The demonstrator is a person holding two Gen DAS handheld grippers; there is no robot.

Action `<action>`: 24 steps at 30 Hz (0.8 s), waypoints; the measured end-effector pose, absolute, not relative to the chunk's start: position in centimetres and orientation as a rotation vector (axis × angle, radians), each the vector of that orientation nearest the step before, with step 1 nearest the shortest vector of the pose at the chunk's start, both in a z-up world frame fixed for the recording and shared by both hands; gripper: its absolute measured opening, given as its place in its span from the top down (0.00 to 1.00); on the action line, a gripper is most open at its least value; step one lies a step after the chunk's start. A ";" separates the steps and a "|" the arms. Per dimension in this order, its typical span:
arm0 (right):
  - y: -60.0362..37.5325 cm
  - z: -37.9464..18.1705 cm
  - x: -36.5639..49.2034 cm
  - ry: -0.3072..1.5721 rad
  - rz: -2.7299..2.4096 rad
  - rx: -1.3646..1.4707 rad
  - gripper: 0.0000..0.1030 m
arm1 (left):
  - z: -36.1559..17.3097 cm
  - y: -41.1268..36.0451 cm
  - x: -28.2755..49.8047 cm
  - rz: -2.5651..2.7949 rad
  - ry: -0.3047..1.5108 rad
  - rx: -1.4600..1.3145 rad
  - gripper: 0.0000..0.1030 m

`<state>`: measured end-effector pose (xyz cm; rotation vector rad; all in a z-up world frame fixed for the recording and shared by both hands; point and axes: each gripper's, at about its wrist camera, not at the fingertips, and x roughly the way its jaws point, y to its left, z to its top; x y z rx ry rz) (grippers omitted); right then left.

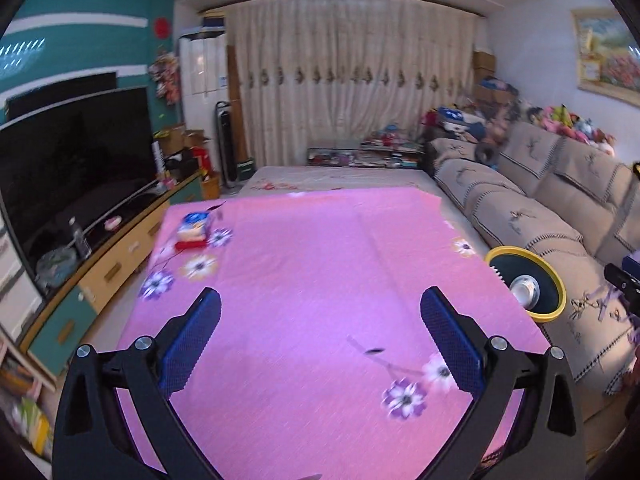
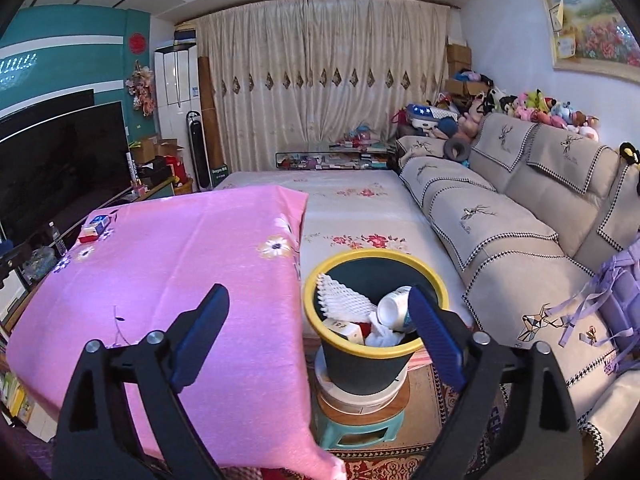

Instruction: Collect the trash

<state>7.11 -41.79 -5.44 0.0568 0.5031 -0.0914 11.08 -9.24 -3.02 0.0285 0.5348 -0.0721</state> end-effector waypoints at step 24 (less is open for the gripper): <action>-40.5 -5.1 6.5 0.488 -0.067 0.072 0.13 | -2.8 -5.4 9.1 -0.013 0.526 -0.018 0.05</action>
